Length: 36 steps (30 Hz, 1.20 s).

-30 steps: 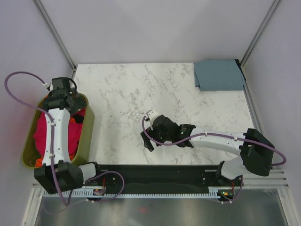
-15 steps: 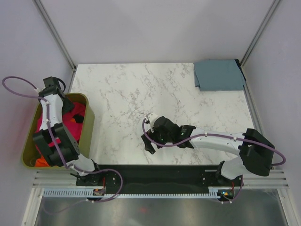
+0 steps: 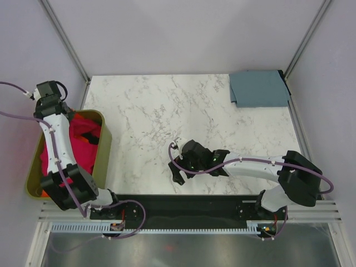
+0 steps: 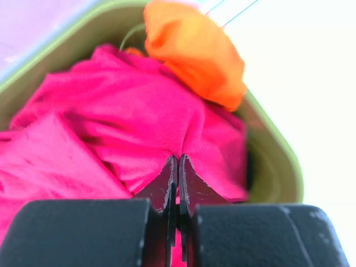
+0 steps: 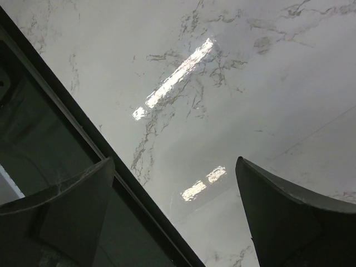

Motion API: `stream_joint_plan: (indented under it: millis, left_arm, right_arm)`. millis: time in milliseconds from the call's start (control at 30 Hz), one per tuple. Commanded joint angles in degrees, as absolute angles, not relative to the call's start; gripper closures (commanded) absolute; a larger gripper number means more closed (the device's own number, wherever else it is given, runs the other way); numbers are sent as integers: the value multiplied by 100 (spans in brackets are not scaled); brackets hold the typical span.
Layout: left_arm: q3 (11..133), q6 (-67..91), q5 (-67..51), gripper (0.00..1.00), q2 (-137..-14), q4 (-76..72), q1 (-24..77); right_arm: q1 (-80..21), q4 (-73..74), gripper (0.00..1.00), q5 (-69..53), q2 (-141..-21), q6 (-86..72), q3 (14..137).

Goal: Fold and stack the t-shirts
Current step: Grab the tshirt from the pile, then move the tshirt to the center of the board

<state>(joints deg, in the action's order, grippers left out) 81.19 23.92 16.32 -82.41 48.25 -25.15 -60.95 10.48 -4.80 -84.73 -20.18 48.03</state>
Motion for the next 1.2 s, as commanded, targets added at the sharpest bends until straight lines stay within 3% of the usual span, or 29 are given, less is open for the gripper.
stream_joint_plan:
  millis: [0, 167, 233, 433, 500, 667, 800, 900, 967, 1000, 1033, 1067, 1133, 1167]
  left_arm:
    - [8568, 2434, 1380, 98, -7621, 4649, -2339]
    - [9700, 2198, 2581, 98, -7470, 4816, -118]
    - [10754, 2180, 2427, 98, -7776, 4922, 663]
    - [13787, 1854, -767, 98, -8980, 4065, 2167]
    - [14402, 1837, -1063, 98, -9087, 3728, 2486]
    - [14010, 2556, -2019, 98, -8771, 2050, 2584]
    - [14336, 2848, -2549, 98, -9062, 2152, 2575]
    - [12610, 2681, -2374, 95, -8302, 2399, 2584]
    - [10613, 2497, -1795, 81, -7668, 2487, 2584]
    - [9947, 2444, -1532, 69, -7351, 2653, 2575]
    - [9305, 2443, -1146, 39, -6669, 2785, 2575]
    - [8733, 2626, -107, 31, -6340, 2951, 2549]
    - [7203, 3117, 1048, 1, -5333, 3259, 2235]
    - [6546, 3242, 1176, 0, -5065, 3348, 2024]
  right_arm:
    - [-6091, 870, 2, -580, -8508, -2118, 4843]
    - [-6012, 1238, 2, 306, -8368, -2127, 5167]
    - [-5785, 1485, 2, 728, -8140, -2144, 5299]
    - [-4451, 1889, 2, 1459, -6857, -2373, 5546]
    - [-4159, 2064, 2, 1573, -6375, -2364, 5598]
    - [-3437, 2715, 2, 2372, -5670, -2391, 5783]
    - [-3252, 2935, 2, 2759, -5125, -2426, 5818]
    - [-3234, 3348, 2, 3215, -4801, -2557, 6029]
    - [-3226, 3698, 2, 3557, -4459, -2654, 6151]
    - [-3234, 3805, 2, 3638, -4317, -2663, 6187]
    - [-3226, 3910, 2, 3700, -4176, -2689, 6214]
    - [-3226, 3981, 2, 3770, -4027, -2716, 6205]
    - [-3234, 4139, 2, 3815, -3613, -2777, 6161]
    - [-3226, 4157, 2, 3745, -3412, -2777, 6083]
